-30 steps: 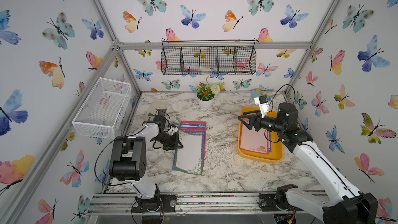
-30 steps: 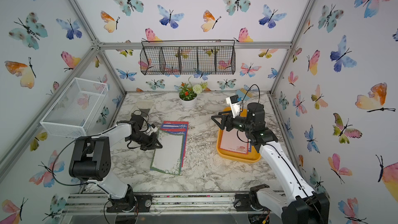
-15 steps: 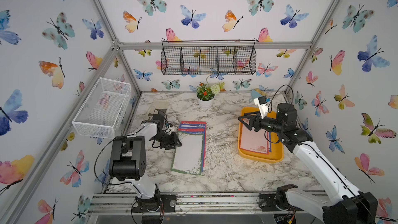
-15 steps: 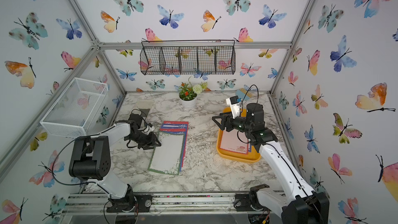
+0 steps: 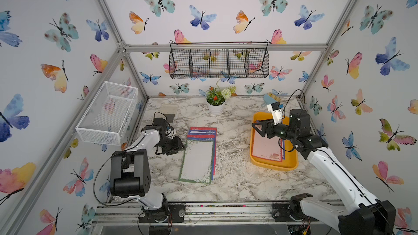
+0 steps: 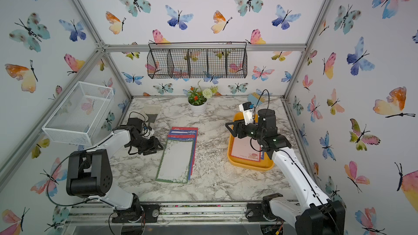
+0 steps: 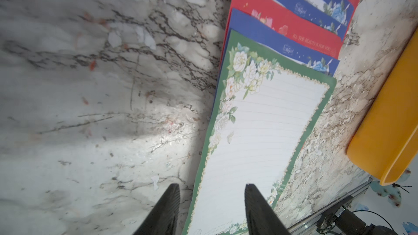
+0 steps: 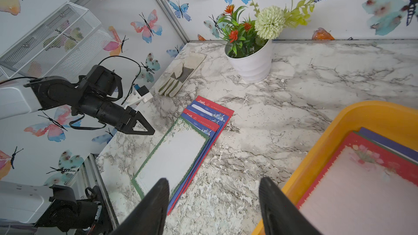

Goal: Take out the stationery paper from the storage box
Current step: Place the stationery paper at the center of the board.

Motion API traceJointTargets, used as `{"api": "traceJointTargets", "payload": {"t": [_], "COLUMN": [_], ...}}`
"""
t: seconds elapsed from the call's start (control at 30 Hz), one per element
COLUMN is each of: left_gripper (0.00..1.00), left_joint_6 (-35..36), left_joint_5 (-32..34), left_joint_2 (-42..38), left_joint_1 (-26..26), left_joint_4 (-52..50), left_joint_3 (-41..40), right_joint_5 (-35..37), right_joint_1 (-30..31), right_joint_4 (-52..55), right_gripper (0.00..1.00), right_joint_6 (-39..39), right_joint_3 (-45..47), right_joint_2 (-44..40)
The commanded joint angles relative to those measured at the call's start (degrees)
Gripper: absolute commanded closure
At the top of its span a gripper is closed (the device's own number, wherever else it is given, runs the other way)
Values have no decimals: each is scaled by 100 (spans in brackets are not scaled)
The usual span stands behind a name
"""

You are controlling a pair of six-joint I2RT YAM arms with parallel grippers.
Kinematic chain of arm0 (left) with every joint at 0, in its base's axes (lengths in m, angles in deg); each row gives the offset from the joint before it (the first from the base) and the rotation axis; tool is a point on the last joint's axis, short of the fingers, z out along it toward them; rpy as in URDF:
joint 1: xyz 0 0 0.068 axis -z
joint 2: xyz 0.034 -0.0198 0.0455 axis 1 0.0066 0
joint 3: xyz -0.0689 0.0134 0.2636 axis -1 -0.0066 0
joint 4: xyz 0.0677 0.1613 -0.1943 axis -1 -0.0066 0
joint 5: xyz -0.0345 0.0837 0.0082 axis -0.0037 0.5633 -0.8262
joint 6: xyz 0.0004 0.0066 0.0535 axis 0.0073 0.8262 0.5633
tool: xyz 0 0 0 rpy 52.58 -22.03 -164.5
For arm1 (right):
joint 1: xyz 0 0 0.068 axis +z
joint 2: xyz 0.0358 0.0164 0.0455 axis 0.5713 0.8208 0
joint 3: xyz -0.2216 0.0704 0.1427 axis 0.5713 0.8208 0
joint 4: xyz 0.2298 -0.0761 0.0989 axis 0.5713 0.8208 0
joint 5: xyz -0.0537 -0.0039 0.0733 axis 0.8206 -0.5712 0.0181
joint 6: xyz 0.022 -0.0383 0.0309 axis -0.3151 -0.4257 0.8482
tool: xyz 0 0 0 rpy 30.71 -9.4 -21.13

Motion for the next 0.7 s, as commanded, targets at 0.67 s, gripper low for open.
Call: {"api": "traceJointTargets", "payload": {"t": [0.67], "left_gripper": [52], "left_joint_6": [-217], "left_joint_5": [1040], "left_joint_2": [-722], "left_joint_1": [1202], "left_joint_4": [1546], "left_joint_3": [2134], "right_joint_5": [2673], "right_joint_1": [14], "right_joint_4": [1049], "right_gripper": [41], "right_joint_6": [-249], "right_joint_3": [-648], "right_joint_2": [295]}}
